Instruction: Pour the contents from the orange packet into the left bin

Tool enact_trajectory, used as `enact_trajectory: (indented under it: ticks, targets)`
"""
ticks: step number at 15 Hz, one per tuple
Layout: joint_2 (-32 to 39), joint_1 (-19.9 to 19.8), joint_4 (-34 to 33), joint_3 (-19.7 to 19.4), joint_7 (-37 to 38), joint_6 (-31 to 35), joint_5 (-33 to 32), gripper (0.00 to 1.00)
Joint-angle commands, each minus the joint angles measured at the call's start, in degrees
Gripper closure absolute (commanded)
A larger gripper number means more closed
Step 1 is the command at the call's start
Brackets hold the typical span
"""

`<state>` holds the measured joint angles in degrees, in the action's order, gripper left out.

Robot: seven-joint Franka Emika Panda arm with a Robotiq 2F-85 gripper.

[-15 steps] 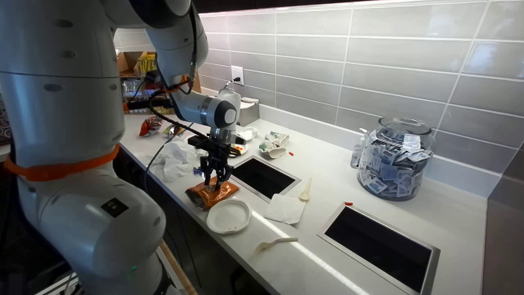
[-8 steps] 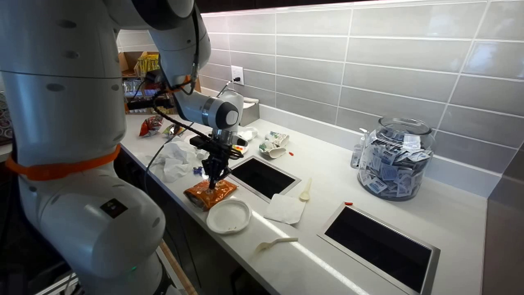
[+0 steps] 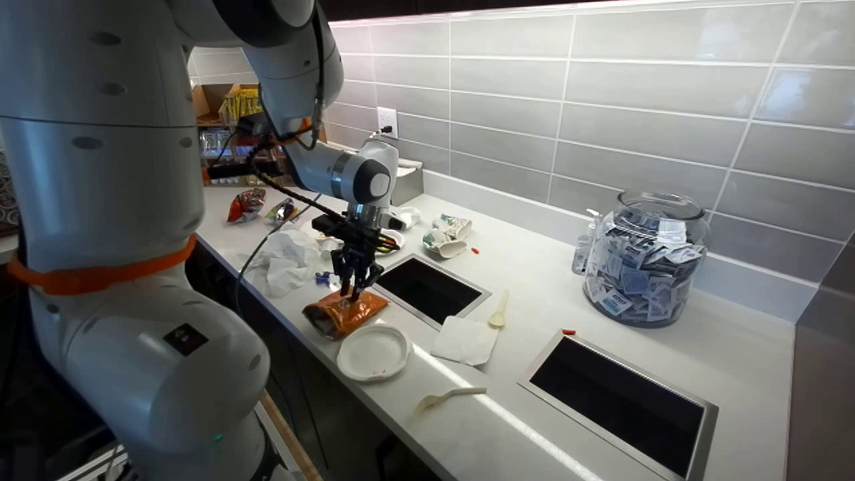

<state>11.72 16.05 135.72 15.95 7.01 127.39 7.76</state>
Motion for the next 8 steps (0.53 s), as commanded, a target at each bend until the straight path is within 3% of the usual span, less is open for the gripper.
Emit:
enact_trajectory:
  ticks: [1, 6, 8]
  targets:
    - [-0.8, 0.38, 0.79, 0.02, -0.13, 1.23, -0.43, 0.38]
    - [0.1, 0.6, 1.18, 0.06, -0.09, 1.92, -0.82, 0.01]
    - [0.51, 0.6, 1.17, 0.03, -0.17, 2.04, -0.75, 0.0]
